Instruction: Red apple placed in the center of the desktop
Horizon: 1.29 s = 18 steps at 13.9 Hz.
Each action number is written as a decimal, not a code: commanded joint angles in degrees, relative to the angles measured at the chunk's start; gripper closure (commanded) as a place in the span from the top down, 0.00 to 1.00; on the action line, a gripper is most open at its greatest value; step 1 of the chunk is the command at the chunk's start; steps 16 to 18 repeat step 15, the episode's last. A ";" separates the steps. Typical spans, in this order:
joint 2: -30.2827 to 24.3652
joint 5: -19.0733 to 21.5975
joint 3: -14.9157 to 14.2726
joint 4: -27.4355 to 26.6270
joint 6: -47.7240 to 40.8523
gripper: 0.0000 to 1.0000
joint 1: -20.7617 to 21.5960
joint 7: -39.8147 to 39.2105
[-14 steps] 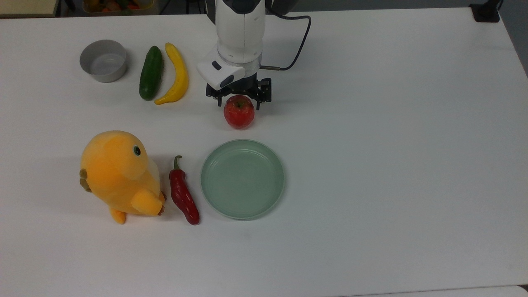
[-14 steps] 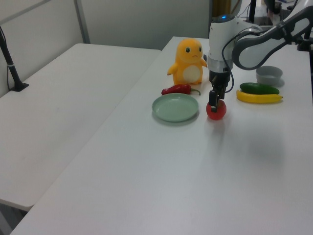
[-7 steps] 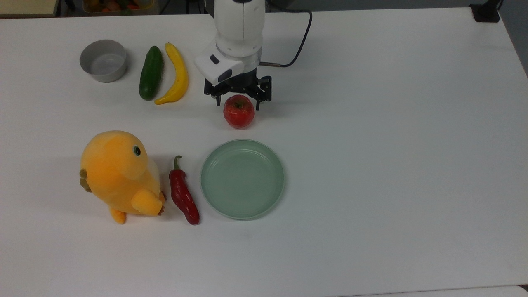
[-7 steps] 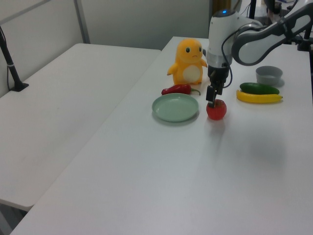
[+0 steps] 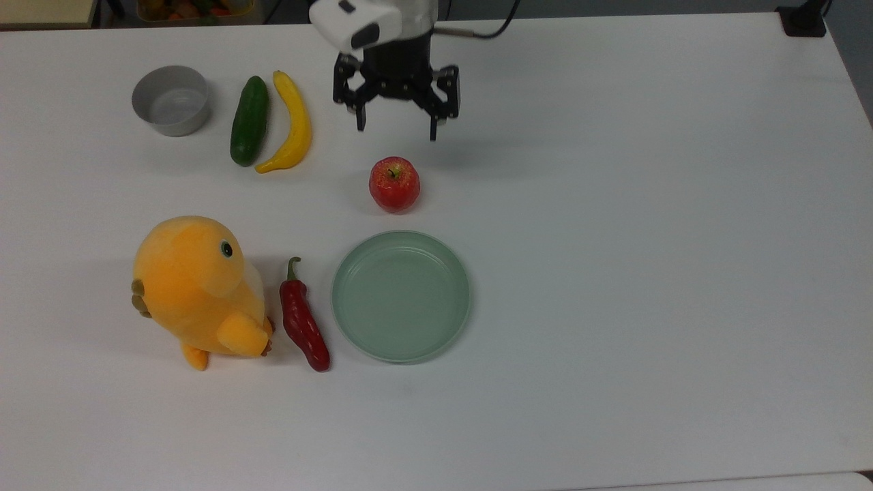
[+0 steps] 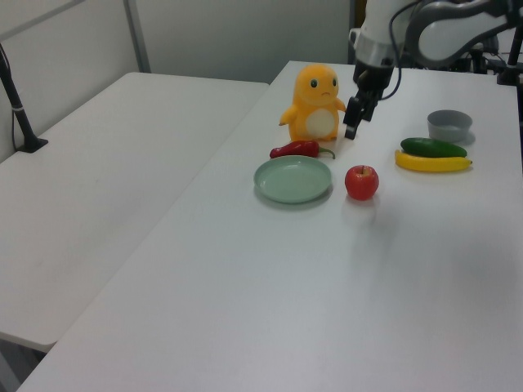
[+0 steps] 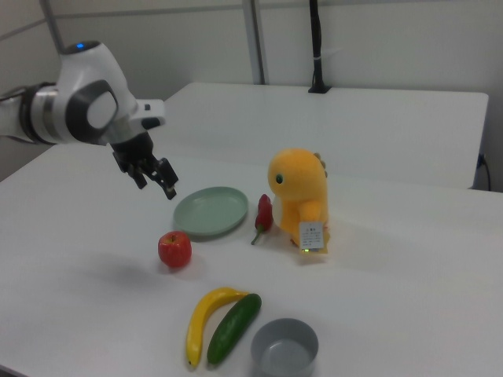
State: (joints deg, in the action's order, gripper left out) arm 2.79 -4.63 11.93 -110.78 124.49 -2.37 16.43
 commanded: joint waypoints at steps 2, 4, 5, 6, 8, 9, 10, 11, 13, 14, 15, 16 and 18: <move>-5.08 1.02 -7.86 0.56 -10.57 1.00 8.15 -0.43; -5.16 1.11 -9.90 0.74 -11.54 1.00 9.66 -0.61; -5.17 1.11 -10.69 1.09 -12.33 1.00 10.01 -1.04; -5.17 1.11 -11.74 1.70 -12.86 1.00 10.19 -2.18; -4.64 2.16 -13.59 3.19 -14.00 1.00 10.37 -5.08; -3.86 4.34 -13.60 5.20 -15.40 1.00 9.85 -5.44; -3.33 4.97 -13.60 6.01 -15.93 1.00 9.67 -5.53; -2.80 5.07 -13.60 6.88 -15.85 1.00 9.49 -5.62; -2.62 5.15 -13.60 7.42 -15.68 1.00 9.32 -5.62; -2.70 5.16 -13.60 7.33 -15.85 1.00 9.40 -5.62; -2.70 5.16 -13.60 7.24 -15.94 1.00 9.40 -5.62; -2.70 5.16 -13.60 7.24 -15.94 1.00 9.40 -5.62; -2.70 5.16 -13.60 7.24 -15.94 1.00 9.40 -5.62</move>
